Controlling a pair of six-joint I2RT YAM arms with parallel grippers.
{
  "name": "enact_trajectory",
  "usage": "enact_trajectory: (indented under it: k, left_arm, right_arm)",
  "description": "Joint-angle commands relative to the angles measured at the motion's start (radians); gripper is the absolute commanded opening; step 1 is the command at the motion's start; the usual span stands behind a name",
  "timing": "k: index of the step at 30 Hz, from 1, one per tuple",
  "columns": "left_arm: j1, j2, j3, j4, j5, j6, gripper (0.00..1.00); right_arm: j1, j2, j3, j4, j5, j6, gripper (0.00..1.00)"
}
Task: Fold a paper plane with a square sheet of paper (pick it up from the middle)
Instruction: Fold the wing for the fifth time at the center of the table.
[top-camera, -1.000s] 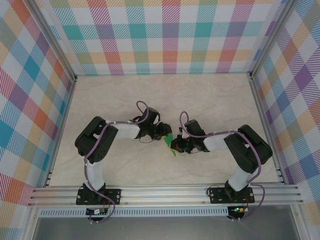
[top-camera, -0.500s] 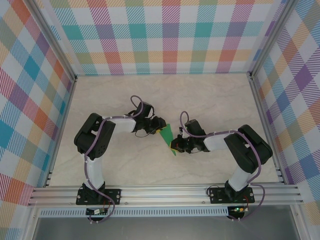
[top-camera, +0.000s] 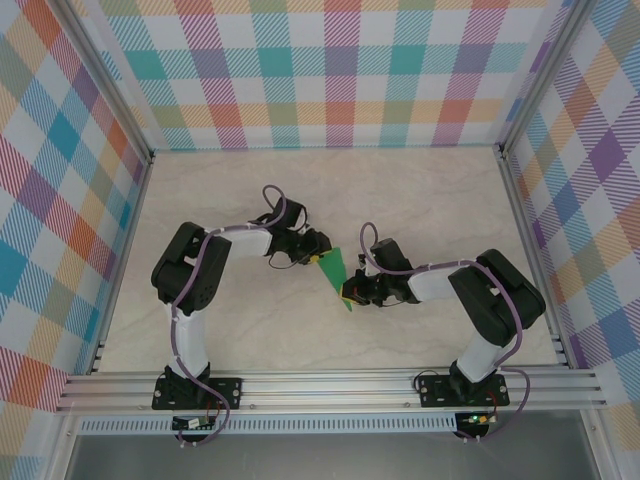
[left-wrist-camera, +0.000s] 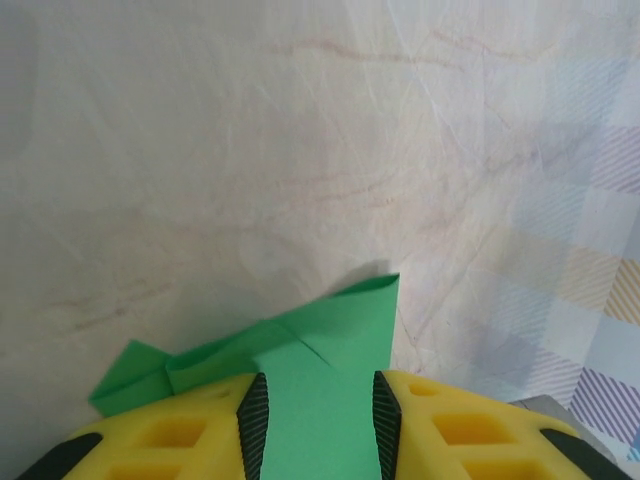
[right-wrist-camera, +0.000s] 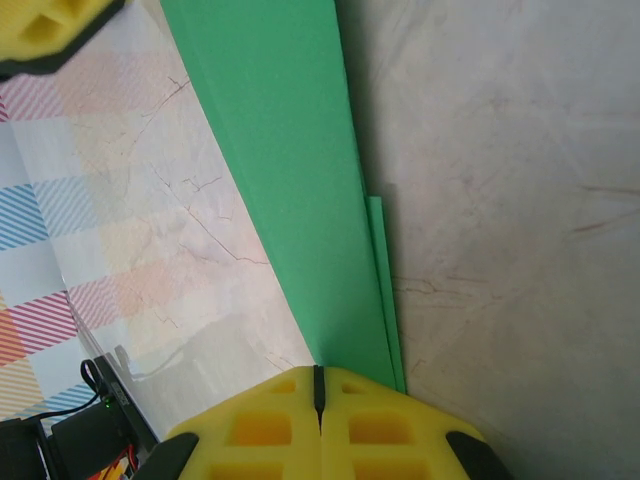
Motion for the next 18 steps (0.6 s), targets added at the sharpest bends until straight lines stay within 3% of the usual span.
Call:
enact_trajectory:
  k: [1,10,18]
  left_arm:
    - [0.078,0.041,0.035,-0.051,-0.156,0.061,0.37]
    - [0.081,0.020,0.113,-0.122,-0.143,0.082,0.38]
    - [0.054,-0.208,0.030,-0.119,-0.147,0.037,0.38]
  right_arm:
    - [-0.003,0.009,-0.033,-0.176,-0.008,-0.037,0.00]
    - [-0.003,0.013,-0.023,-0.180,-0.031,-0.049,0.00]
    - [-0.003,0.002,-0.034,-0.125,-0.075,-0.017,0.00]
